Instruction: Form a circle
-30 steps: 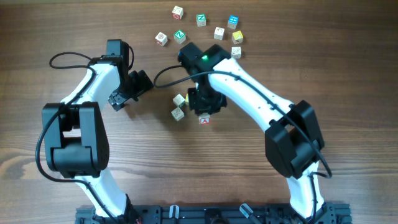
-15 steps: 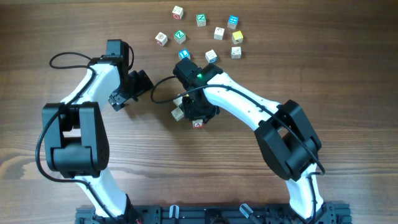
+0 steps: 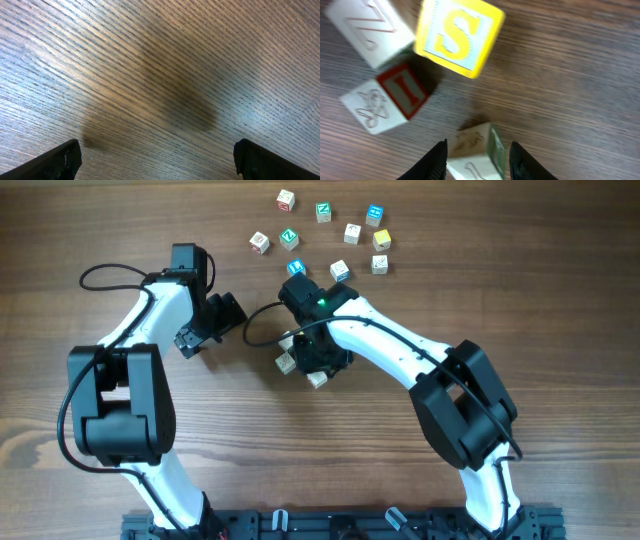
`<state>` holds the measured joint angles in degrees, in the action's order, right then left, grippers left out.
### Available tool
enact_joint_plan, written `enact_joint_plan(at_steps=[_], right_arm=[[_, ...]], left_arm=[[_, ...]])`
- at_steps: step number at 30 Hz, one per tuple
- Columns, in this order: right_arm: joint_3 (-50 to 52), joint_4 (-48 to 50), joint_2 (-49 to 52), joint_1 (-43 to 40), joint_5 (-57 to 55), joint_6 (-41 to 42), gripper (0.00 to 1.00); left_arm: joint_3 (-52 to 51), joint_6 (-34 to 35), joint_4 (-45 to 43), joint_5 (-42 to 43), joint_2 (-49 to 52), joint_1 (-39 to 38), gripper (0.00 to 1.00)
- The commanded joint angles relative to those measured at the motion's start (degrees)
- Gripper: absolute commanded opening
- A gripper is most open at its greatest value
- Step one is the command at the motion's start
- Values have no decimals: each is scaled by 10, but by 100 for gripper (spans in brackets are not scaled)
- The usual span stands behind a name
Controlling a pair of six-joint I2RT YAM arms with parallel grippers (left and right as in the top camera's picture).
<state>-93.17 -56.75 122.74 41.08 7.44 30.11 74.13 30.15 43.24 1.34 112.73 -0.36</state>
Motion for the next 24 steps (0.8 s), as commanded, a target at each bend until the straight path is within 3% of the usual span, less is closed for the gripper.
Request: enact_joint_plan(at_steps=[1,8,10,14,17,24], right_arm=[[-40,-16,-22,-24,-10,-2,41],[-25,-69,-56,-30,42,-32,47],[-2,-59,-56,-17,45,-40,52],[59,-18,-55,13,34,-132,67],[82,17,-55,16,-18,-134,66],[84,58,-55,16,-23,-135,61]], left_arm=[[-3,3,-1,-6,7,2,100],[-3,3,-1,-6,7,2,100],[-3,3,-1,-6,7,2,100],[-3,3,-1,-6,7,2,100],[-3,3,-1,-6,7,2,100],[-3,3,-1,-6,7,2,100]])
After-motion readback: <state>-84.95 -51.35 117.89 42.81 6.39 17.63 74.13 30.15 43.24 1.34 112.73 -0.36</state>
